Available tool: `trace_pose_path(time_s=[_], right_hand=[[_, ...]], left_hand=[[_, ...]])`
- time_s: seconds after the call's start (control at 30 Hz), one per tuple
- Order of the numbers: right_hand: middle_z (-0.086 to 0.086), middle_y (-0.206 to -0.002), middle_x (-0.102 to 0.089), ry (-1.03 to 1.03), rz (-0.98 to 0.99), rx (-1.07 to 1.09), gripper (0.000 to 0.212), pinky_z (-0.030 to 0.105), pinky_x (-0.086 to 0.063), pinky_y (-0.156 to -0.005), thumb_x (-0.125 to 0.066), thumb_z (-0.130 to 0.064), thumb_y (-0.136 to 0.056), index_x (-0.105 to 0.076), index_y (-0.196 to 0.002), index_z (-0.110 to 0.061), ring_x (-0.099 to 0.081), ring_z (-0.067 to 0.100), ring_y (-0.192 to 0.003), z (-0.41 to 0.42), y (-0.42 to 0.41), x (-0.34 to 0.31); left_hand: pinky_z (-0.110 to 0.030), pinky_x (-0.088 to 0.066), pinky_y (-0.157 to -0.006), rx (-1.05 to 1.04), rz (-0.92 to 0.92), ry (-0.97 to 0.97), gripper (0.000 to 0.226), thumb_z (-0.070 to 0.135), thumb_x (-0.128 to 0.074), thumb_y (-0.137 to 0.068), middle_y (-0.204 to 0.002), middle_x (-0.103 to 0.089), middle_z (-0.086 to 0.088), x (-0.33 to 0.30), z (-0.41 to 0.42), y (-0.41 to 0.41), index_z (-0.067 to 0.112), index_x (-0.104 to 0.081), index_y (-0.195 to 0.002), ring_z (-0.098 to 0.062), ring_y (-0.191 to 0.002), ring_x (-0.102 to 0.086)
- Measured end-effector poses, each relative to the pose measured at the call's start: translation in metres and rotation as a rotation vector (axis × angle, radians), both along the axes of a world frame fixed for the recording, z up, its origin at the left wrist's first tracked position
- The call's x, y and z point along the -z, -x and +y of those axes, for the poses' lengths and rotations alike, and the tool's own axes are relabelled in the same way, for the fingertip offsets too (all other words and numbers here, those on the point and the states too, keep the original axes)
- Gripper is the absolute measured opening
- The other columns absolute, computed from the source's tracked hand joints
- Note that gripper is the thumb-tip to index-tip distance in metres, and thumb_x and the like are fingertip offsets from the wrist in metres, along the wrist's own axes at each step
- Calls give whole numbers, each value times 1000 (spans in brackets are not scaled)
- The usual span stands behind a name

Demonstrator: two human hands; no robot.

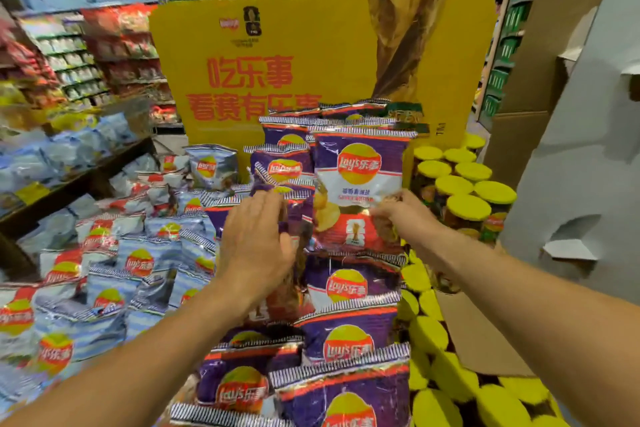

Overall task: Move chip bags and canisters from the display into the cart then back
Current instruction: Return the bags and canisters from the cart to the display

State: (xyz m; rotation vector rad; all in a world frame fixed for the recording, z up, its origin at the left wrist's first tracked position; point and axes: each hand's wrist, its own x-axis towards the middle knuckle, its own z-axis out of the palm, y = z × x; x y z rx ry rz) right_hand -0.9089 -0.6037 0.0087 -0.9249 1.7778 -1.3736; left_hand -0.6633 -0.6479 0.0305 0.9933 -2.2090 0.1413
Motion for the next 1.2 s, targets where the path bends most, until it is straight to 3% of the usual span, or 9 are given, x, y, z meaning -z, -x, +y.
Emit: trace_pose_path(time_s=[0.17, 0.4, 0.6, 0.73, 0.87, 0.93, 1.0, 1.1, 1.2], right_hand=[[1, -111, -60, -118, 303, -1, 43, 32, -45, -85, -66, -43, -86, -46, -117, -20, -57, 20, -99, -9, -19, 22], [4, -131, -52, -128, 244, 118, 84, 40, -46, -95, -68, -65, -78, -40, -140, -16, -53, 25, -118, 11, -7, 21], [5, -89, -60, 79, 551, 375, 33, 37, -39, -68, -56, -49, -91, -55, -84, -16, -57, 28, -87, 42, -24, 11], [-1, -65, -54, 174, 667, 170, 35, 42, -43, -64, -60, -40, -91, -55, -69, -13, -52, 23, -68, 65, -69, 7], [-1, -71, -57, 197, 861, -170, 27, 39, -46, -66, -71, -38, -82, -59, -71, -17, -56, 22, -71, 83, -126, 17], [-2, -80, -54, 143, 1066, -422, 26, 36, -44, -68, -71, -43, -80, -61, -78, -19, -56, 22, -79, 91, -147, 23], [-4, -85, -50, 164, 1227, -574, 27, 31, -37, -67, -71, -44, -78, -61, -83, -20, -55, 21, -83, 98, -165, 28], [-4, -88, -54, 240, 1258, -586, 29, 26, -30, -65, -72, -46, -76, -62, -84, -21, -53, 17, -82, 111, -185, 33], [-9, -85, -52, 206, 1197, -619, 28, 30, -40, -60, -65, -52, -78, -61, -81, -24, -53, 13, -75, 125, -200, 41]], left_hand=[[-38, -33, -66, 24, -132, -27, 13, 26, -44, -68, -83, -44, 0, 27, -12, -7, 19, -42, -79, -27, -80, -43], [-30, -24, -70, 101, -21, 6, 13, 16, -52, -73, -85, -45, 3, 26, -3, -18, 15, -48, -86, -19, -80, -36], [-39, -33, -60, 191, 9, -161, 12, 25, -42, -82, -78, -42, 3, 32, 22, -68, 15, -45, -86, -21, -70, -37], [-33, -39, -56, 286, -299, -212, 22, 45, -47, -82, -71, -40, 10, 53, 47, -109, 24, -44, -79, -15, -64, -40], [-34, -46, -63, 398, -629, -224, 44, 69, -59, -74, -79, -53, 7, 79, 73, -137, 27, -47, -77, -18, -75, -53], [-37, -47, -77, 418, -860, -173, 69, 79, -64, -62, -99, -56, 1, 91, 80, -146, 23, -56, -101, -22, -92, -53], [-40, -39, -95, 356, -1037, -176, 105, 81, -69, -55, -127, -47, -3, 99, 88, -155, 19, -41, -135, -26, -112, -46], [-40, -31, -99, 282, -1058, -126, 124, 74, -76, -53, -134, -43, -6, 108, 100, -153, 19, -18, -147, -27, -118, -44], [-39, -33, -95, 278, -1000, -142, 112, 69, -80, -54, -119, -55, -3, 110, 105, -149, 18, -20, -134, -25, -110, -51]])
